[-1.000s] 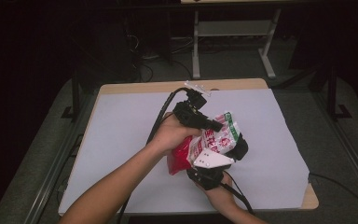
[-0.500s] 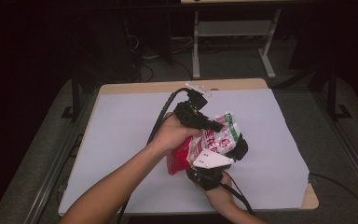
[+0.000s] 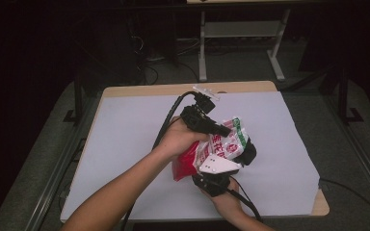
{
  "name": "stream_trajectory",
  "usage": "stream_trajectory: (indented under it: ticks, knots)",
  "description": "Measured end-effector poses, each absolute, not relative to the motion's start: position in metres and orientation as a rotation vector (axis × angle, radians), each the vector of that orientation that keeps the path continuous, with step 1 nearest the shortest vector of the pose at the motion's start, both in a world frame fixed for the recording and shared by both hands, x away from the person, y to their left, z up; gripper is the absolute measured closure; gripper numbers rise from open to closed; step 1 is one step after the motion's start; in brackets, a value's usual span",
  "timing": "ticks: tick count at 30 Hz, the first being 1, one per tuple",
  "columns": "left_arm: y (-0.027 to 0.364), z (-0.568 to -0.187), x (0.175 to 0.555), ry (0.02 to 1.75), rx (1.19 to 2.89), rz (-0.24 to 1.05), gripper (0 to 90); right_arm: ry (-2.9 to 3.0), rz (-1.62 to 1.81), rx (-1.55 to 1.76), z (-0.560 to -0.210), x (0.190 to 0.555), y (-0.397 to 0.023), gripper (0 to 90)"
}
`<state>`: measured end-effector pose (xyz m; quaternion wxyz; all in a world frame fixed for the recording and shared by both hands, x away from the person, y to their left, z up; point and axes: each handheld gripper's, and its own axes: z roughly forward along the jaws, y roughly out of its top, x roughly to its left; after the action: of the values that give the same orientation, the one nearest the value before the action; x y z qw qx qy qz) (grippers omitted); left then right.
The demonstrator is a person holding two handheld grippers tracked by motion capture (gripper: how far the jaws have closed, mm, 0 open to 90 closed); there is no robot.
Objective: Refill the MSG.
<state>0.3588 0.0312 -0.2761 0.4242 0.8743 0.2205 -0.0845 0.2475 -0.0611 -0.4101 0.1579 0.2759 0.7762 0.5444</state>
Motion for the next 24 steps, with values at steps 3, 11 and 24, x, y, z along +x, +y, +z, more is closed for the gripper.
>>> stream_trajectory:
  ticks: [3, 11, 24]
  knots:
    - [0.0306, -0.2766, 0.3587, 0.555, 2.185, -0.213, 90.0, 2.222, 1.559, 0.792, -0.4103, 0.2474, -0.0611, 90.0]
    - [0.03, -0.277, 0.359, 0.556, 2.192, -0.214, 90.0, 2.222, 1.562, 0.79, -0.4105, 0.2472, -0.061, 90.0]
    - [0.0279, -0.2776, 0.3593, 0.565, 2.2, -0.216, 90.0, 2.225, 1.565, 0.786, -0.4105, 0.2472, -0.0606, 90.0]
